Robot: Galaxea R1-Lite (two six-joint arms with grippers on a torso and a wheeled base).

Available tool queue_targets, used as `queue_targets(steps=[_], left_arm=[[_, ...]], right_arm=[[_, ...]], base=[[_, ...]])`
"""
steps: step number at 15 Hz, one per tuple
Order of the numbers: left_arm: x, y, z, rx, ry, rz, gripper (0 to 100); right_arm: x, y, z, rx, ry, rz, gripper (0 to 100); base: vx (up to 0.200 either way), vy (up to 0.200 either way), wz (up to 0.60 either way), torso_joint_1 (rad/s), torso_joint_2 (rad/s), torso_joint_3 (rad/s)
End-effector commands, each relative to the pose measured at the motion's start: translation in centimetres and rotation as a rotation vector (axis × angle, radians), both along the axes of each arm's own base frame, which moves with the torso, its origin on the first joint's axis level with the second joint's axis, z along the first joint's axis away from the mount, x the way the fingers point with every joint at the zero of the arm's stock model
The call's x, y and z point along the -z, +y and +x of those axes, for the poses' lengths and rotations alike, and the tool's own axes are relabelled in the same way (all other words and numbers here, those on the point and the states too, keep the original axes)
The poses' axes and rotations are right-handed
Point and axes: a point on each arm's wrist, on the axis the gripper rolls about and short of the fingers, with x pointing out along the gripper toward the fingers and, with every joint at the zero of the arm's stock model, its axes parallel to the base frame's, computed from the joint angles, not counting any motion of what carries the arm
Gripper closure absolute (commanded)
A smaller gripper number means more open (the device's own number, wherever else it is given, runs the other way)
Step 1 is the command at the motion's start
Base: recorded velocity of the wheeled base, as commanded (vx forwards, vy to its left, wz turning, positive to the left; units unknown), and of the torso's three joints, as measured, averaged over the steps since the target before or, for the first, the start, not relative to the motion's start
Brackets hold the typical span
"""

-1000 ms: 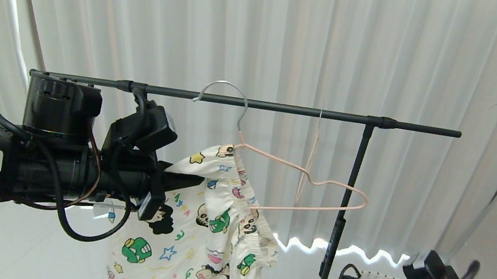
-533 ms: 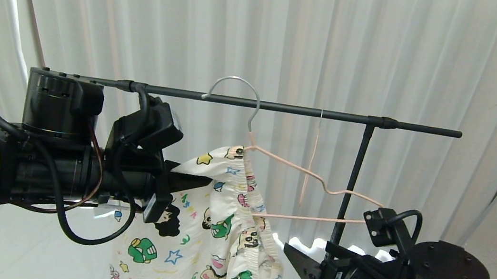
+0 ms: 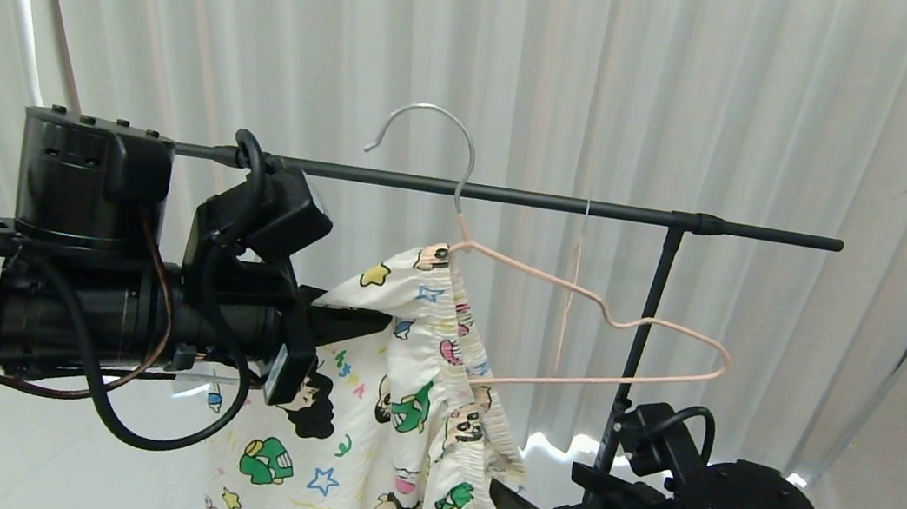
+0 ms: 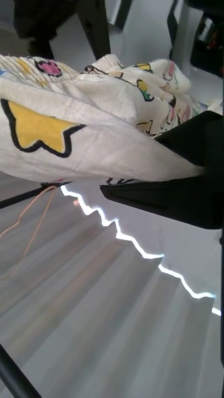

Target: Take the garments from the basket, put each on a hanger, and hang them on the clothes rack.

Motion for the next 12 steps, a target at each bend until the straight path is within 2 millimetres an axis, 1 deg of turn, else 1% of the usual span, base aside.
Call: queue_targets(steps=[1,5,6,7,8,9,12], left_arm=[[-0.4,-0.3,-0.7,0.007,-0.007,-0.007,100],[-0.3,-0.7,-0.5,0.016,-0.002,-0.005,100],[-0.2,-0.7,-0.5,0.013,0.0,-0.003,100],[-0.1,-0.6,-0.2,-0.011,-0.004,0.003,100],[0.0,-0.5,-0.1,-0.038,-0.011,0.013,100],[0.2,-0.6,0.3,-0.093,-0.025,0.031,100],[0.5,-0.7,0.8,-0.122,-0.05,0.032,100]], right_arm=[[0.4,0.3,0.4,0.014,0.004,-0.011,0],[0.7,0.3,0.5,0.017,0.001,-0.031,0],[1.1,0.1,0.6,0.021,-0.002,-0.059,0],[2.3,-1.2,1.1,0.087,-0.01,-0.147,0],[2.7,-1.9,1.7,0.126,-0.016,-0.188,0],[3.0,-3.3,2.8,0.199,-0.026,-0.237,0],[3.0,-6.3,5.4,0.349,-0.044,-0.305,0]], base=[[0.0,0.0,0.0,0.0,0.0,0.0],[0.0,0.0,0.0,0.0,0.0,0.0],[0.0,0.0,0.0,0.0,0.0,0.0],[0.0,0.0,0.0,0.0,0.0,0.0],[0.0,0.0,0.0,0.0,0.0,0.0],[0.0,0.0,0.0,0.0,0.0,0.0],[0.0,0.0,0.0,0.0,0.0,0.0]])
